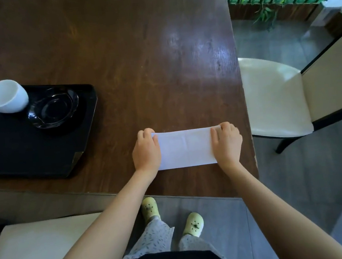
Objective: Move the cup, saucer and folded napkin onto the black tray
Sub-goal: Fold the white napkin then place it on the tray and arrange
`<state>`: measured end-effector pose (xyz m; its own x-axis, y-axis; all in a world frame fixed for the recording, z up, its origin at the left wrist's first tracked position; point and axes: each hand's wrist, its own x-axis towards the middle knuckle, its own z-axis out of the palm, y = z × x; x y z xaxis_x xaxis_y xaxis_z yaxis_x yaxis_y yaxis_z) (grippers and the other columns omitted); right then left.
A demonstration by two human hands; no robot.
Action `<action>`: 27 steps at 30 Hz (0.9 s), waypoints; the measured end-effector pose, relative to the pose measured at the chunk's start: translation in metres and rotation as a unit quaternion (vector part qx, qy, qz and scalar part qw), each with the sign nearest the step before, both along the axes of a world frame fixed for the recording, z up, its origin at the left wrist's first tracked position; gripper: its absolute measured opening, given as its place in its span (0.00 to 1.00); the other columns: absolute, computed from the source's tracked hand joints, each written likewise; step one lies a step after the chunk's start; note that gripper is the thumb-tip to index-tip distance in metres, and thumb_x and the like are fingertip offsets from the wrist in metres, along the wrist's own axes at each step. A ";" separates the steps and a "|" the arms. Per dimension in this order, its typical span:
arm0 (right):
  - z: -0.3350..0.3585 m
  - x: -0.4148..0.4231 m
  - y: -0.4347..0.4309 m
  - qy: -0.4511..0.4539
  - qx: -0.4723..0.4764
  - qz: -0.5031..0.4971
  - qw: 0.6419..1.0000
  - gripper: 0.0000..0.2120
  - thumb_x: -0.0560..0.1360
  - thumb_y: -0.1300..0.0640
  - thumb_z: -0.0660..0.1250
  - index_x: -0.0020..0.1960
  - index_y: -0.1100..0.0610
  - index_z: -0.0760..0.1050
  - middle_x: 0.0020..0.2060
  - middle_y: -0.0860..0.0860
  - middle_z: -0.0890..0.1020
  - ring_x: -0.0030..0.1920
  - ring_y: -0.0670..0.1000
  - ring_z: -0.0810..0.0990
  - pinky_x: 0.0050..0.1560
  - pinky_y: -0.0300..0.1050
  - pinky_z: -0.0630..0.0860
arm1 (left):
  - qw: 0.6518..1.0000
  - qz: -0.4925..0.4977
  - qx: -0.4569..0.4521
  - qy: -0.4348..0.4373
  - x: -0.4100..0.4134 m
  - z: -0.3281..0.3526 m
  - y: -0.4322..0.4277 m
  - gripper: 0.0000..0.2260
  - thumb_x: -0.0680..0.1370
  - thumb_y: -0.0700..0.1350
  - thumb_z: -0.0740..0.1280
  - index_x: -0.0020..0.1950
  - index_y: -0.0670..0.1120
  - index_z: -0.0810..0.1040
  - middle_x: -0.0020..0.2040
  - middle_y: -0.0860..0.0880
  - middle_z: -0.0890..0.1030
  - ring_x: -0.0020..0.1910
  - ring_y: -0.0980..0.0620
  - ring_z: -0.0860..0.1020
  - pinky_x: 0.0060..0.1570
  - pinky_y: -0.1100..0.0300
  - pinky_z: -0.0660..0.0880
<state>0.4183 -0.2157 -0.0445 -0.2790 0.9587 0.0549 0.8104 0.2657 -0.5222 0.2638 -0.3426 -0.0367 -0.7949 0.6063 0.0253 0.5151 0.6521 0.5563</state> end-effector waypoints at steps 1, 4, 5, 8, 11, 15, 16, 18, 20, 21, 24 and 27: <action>-0.002 0.000 0.000 -0.013 0.013 0.004 1.000 0.10 0.78 0.56 0.58 0.49 0.62 0.73 0.47 0.58 0.80 0.48 0.58 0.76 0.51 0.53 0.69 | 1.000 -0.004 -0.018 0.015 0.000 -0.001 -0.001 0.07 0.80 0.44 0.57 0.52 0.43 0.72 0.51 0.43 0.75 0.42 0.45 0.75 0.36 0.52 0.73; -0.006 -0.002 0.001 -0.046 0.032 0.009 0.998 0.11 0.78 0.53 0.58 0.50 0.61 0.72 0.48 0.57 0.79 0.49 0.58 0.74 0.53 0.52 0.67 | 0.998 -0.011 -0.048 0.042 -0.002 0.000 0.000 0.07 0.80 0.44 0.58 0.52 0.42 0.72 0.52 0.42 0.74 0.45 0.43 0.76 0.37 0.49 0.77; -0.006 -0.003 0.001 -0.058 0.032 -0.001 0.998 0.11 0.78 0.53 0.58 0.51 0.61 0.72 0.49 0.57 0.78 0.51 0.58 0.74 0.54 0.52 0.66 | 0.997 -0.007 -0.052 0.048 -0.003 0.000 0.001 0.07 0.79 0.43 0.58 0.53 0.41 0.72 0.53 0.42 0.73 0.46 0.43 0.75 0.36 0.50 0.76; 0.001 -0.007 0.001 -0.082 0.056 -0.031 0.995 0.13 0.78 0.54 0.59 0.58 0.61 0.71 0.56 0.59 0.76 0.57 0.60 0.72 0.58 0.54 0.66 | 0.992 0.003 -0.059 0.115 -0.001 0.001 0.004 0.11 0.78 0.42 0.62 0.59 0.41 0.72 0.58 0.40 0.73 0.52 0.41 0.74 0.43 0.50 0.75; 0.007 -0.028 -0.013 -0.026 0.083 0.144 0.986 0.19 0.78 0.58 0.57 0.68 0.61 0.68 0.67 0.59 0.73 0.68 0.61 0.69 0.70 0.55 0.61 | 0.979 -0.084 -0.061 0.176 0.018 -0.001 0.010 0.18 0.78 0.42 0.60 0.67 0.44 0.69 0.68 0.41 0.72 0.65 0.40 0.71 0.61 0.45 0.69; -0.007 -0.042 -0.035 -0.163 0.043 0.332 0.928 0.25 0.81 0.51 0.45 0.76 0.57 0.51 0.77 0.53 0.55 0.77 0.52 0.48 0.76 0.51 0.41 | 0.969 -0.124 -0.182 0.111 0.033 -0.020 0.014 0.22 0.82 0.49 0.46 0.75 0.45 0.51 0.77 0.46 0.54 0.76 0.48 0.50 0.73 0.43 0.44; -0.010 -0.041 -0.035 -0.177 0.040 0.330 0.926 0.26 0.81 0.49 0.44 0.76 0.57 0.50 0.77 0.52 0.53 0.77 0.51 0.46 0.76 0.51 0.41 | 0.966 -0.123 -0.198 0.111 0.031 -0.024 0.013 0.23 0.81 0.50 0.43 0.76 0.45 0.49 0.78 0.46 0.52 0.76 0.48 0.48 0.74 0.43 0.43; -0.013 -0.037 -0.033 -0.186 0.047 0.338 0.921 0.27 0.80 0.46 0.44 0.76 0.56 0.49 0.77 0.52 0.53 0.77 0.51 0.47 0.77 0.51 0.41 | 0.962 -0.128 -0.207 0.120 0.027 -0.028 0.011 0.24 0.80 0.50 0.41 0.76 0.45 0.47 0.78 0.47 0.50 0.76 0.49 0.46 0.74 0.43 0.42; -0.014 -0.027 -0.024 -0.193 0.056 0.332 0.922 0.28 0.79 0.46 0.43 0.76 0.54 0.48 0.77 0.51 0.53 0.77 0.51 0.48 0.76 0.51 0.41 | 0.963 -0.130 -0.203 0.121 0.024 -0.030 0.010 0.24 0.81 0.50 0.43 0.76 0.46 0.46 0.78 0.48 0.50 0.76 0.51 0.46 0.73 0.44 0.41; -0.015 -0.018 -0.017 -0.201 0.060 0.318 0.925 0.28 0.79 0.46 0.43 0.76 0.54 0.48 0.77 0.51 0.53 0.77 0.51 0.48 0.75 0.51 0.40 | 0.963 -0.129 -0.203 0.121 0.023 -0.030 0.010 0.24 0.81 0.51 0.43 0.76 0.46 0.46 0.78 0.49 0.49 0.76 0.51 0.45 0.73 0.44 0.41; -0.016 0.015 0.007 -0.219 0.054 0.274 0.935 0.28 0.79 0.44 0.39 0.76 0.53 0.49 0.77 0.50 0.53 0.77 0.49 0.48 0.76 0.52 0.40 | 0.959 -0.139 -0.211 0.126 0.022 -0.027 0.010 0.25 0.80 0.54 0.38 0.76 0.47 0.46 0.78 0.49 0.49 0.76 0.51 0.45 0.73 0.45 0.40; -0.015 0.029 0.016 -0.230 0.042 0.277 0.932 0.28 0.79 0.43 0.36 0.77 0.52 0.46 0.77 0.48 0.50 0.77 0.48 0.44 0.76 0.51 0.37 | 0.957 -0.142 -0.217 0.131 0.021 -0.024 0.009 0.29 0.77 0.56 0.33 0.76 0.47 0.46 0.78 0.49 0.49 0.76 0.50 0.45 0.72 0.45 0.40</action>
<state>0.4476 -0.1996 -0.0594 -0.7426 0.6582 -0.1240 0.6696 0.7342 -0.1125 0.2845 -0.3339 -0.0607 -0.5965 0.7961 -0.1019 0.7913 0.6046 0.0914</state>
